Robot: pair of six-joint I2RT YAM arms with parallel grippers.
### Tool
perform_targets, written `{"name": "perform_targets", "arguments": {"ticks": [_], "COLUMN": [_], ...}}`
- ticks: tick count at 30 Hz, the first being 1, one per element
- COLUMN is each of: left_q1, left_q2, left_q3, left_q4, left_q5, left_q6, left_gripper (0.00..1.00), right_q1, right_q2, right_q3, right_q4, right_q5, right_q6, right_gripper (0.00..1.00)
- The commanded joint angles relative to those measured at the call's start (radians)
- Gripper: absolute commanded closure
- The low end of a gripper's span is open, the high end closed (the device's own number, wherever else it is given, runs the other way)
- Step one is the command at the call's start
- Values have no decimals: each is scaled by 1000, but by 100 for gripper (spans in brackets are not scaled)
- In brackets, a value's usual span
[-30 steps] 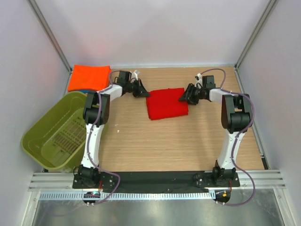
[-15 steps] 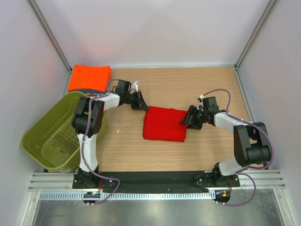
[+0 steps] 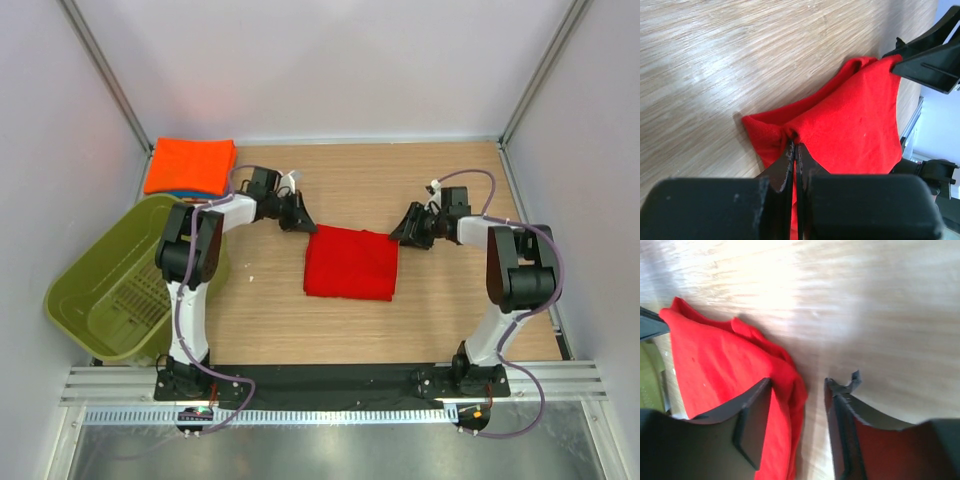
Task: Fold and stack the t-shirts
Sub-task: Fold the tshirt
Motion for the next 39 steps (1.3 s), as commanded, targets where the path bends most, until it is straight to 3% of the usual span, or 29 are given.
{"name": "perform_targets", "arguments": {"ticks": [1, 7, 11, 20, 33, 39], "left_q1": [2, 2, -1, -12, -11, -5], "left_q2": [17, 15, -23, -156, -146, -78], "left_q3": [31, 17, 0, -75, -106, -40], "left_q4": [-17, -19, -17, 4, 124, 111], "left_q5": [4, -4, -55, -234, -370, -415], "left_q6": [24, 27, 15, -116, -157, -163], "left_gripper": [100, 100, 100, 100, 100, 100], "right_q1": [1, 0, 0, 21, 20, 21], "right_q2": [51, 60, -24, -144, 65, 132], "right_q3": [46, 48, 39, 46, 149, 178], "right_q4": [82, 142, 118, 147, 300, 395], "right_q5": [-88, -129, -86, -31, -69, -91], "right_q6": [-36, -25, -36, -38, -41, 1], "right_gripper": [50, 66, 99, 99, 99, 92]}}
